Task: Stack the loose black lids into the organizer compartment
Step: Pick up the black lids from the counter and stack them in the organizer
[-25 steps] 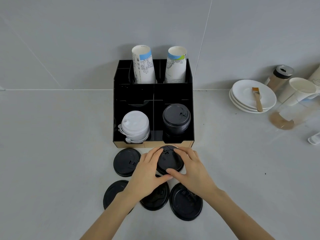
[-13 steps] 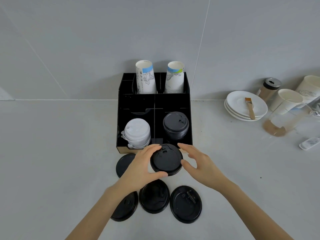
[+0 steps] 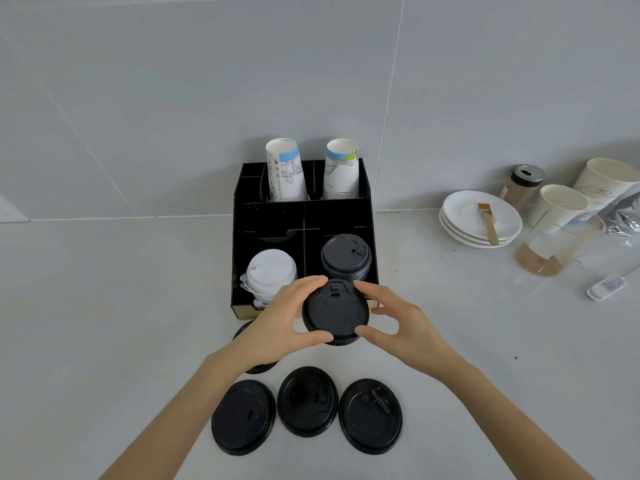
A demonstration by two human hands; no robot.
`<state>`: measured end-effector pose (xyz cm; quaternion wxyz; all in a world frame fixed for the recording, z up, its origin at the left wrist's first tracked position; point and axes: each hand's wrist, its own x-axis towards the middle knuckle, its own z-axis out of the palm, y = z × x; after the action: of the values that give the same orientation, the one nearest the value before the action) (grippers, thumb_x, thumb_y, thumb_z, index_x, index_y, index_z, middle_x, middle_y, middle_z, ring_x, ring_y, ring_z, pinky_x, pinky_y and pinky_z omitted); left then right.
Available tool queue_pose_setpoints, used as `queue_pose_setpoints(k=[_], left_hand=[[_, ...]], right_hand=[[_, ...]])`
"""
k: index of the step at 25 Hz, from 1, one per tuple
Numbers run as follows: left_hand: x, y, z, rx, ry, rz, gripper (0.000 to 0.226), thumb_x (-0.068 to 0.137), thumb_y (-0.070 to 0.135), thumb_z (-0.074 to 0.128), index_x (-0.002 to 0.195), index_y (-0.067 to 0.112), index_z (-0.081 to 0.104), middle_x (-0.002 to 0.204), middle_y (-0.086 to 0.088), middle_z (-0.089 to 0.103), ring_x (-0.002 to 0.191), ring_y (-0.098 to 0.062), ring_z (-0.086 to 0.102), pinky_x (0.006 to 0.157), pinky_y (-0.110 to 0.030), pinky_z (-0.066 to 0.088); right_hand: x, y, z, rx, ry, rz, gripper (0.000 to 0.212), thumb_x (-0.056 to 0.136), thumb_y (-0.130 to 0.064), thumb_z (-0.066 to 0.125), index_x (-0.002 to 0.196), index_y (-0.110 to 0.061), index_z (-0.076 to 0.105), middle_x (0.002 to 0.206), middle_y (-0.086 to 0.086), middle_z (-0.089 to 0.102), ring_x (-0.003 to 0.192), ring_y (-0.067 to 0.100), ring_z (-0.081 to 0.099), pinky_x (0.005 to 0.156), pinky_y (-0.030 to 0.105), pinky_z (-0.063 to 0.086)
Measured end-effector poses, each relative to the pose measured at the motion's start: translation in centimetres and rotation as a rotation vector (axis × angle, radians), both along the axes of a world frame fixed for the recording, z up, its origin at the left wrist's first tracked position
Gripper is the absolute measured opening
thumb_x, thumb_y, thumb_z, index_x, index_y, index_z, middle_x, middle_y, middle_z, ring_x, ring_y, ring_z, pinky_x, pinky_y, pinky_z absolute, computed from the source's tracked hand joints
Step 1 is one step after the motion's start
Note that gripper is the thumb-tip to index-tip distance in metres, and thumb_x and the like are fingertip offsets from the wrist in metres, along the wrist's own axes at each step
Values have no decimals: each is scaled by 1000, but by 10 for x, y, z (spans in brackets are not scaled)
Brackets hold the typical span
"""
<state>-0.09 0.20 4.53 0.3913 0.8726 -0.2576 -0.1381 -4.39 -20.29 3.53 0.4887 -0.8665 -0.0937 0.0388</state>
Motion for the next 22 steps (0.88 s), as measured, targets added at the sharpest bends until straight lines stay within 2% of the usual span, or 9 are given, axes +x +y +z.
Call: queue_pose_setpoints(k=[2, 3, 5, 8, 10, 14, 19, 22], left_hand=[[5, -4, 3, -12, -12, 23, 72, 73, 27, 71, 131, 26, 28, 127, 15, 32, 113, 8, 34, 87, 5, 25], [8, -7, 4, -14, -23, 39, 71, 73, 25, 71, 130, 23, 30, 124, 14, 33, 110, 8, 35, 82, 9, 24], [14, -11, 6, -22, -39, 74, 66, 73, 22, 70, 128, 19, 33, 122, 10, 35, 111, 0, 37, 83, 5, 27], [23, -17, 5, -66, -13, 125, 58, 76, 21, 67, 126, 16, 38, 122, 5, 40, 113, -5, 37, 88, -10, 29], [30, -22, 3, -84, -17, 172, 52, 78, 21, 64, 124, 16, 40, 124, 2, 43, 112, -4, 39, 86, -10, 30], [46, -31, -1, -106, -2, 220, 51, 80, 20, 63, 126, 14, 41, 132, -5, 43, 110, -6, 41, 92, -24, 33], [67, -37, -1, -110, -9, 219, 58, 77, 22, 66, 128, 16, 39, 131, -6, 42, 107, -8, 42, 90, -24, 32], [86, -33, 3, -69, -2, 180, 60, 77, 22, 66, 129, 15, 38, 132, -4, 43, 107, -7, 42, 90, -23, 31]], right_hand=[[2, -1, 1, -11, -32, -10, 58, 79, -21, 66, 128, -31, 38, 129, -15, 45, 108, -7, 45, 91, 2, 35], [3, -1, 2, -13, -43, -37, 58, 78, -21, 67, 128, -30, 39, 128, -16, 45, 106, -13, 43, 88, -2, 33], [5, -1, 2, -18, -71, -108, 56, 77, -21, 68, 126, -27, 41, 125, -17, 44, 101, -17, 44, 85, -6, 30], [11, 3, 1, -23, -123, -230, 52, 77, -21, 68, 123, -22, 45, 125, -13, 45, 101, -6, 45, 84, -9, 28], [16, 7, -1, -8, -130, -314, 49, 77, -21, 68, 121, -19, 46, 125, -10, 45, 106, 5, 45, 85, -3, 32], [32, 21, -3, -15, -149, -431, 47, 78, -21, 66, 120, -14, 47, 130, 2, 45, 119, 17, 43, 94, 22, 34], [54, 29, -1, -136, -196, -405, 46, 84, -20, 58, 125, -9, 42, 136, 10, 37, 128, 22, 31, 97, 23, 29], [59, 24, -3, -187, -212, -353, 41, 86, -14, 53, 126, -10, 42, 136, 13, 36, 126, 26, 33, 93, 23, 31]])
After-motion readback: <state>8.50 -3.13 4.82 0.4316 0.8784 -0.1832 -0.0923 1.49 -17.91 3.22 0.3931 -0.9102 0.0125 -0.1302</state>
